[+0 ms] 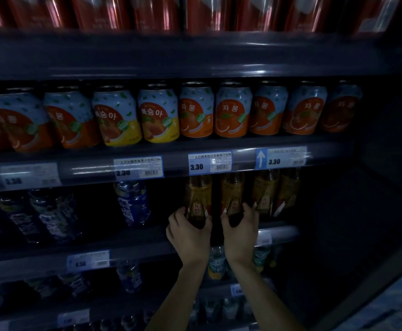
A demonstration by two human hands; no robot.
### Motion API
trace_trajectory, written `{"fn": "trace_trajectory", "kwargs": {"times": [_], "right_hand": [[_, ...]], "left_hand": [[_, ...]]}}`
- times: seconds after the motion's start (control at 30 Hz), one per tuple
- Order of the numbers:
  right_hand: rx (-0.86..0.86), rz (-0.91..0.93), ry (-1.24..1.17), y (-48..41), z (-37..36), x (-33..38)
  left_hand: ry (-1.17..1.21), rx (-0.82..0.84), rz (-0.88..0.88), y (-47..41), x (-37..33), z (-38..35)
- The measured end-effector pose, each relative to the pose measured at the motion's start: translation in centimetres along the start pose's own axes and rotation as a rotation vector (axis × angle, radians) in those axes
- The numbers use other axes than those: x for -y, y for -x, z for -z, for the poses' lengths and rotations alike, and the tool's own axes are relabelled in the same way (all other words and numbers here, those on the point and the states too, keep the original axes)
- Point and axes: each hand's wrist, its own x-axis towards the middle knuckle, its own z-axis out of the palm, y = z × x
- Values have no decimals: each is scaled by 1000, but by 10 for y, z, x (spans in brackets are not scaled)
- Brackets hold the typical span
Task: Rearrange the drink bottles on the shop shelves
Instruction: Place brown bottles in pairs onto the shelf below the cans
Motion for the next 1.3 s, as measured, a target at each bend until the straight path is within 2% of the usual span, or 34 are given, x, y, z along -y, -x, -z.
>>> {"fn": "trace_trajectory", "kwargs": {"times": [0.67,0.93,1.13,1.3], "right_hand": [[8,-2,-13,-6,-5,-3],[1,6,-70,1,0,-2],[16,31,-129,17,4,7],[12,89,-156,34,2,20]], "left_hand": [[-58,6,3,4,-6,-3],[70,55,47,2,-4,2],[258,95,37,1,-5,25],[271,98,13,1,2,57]]}}
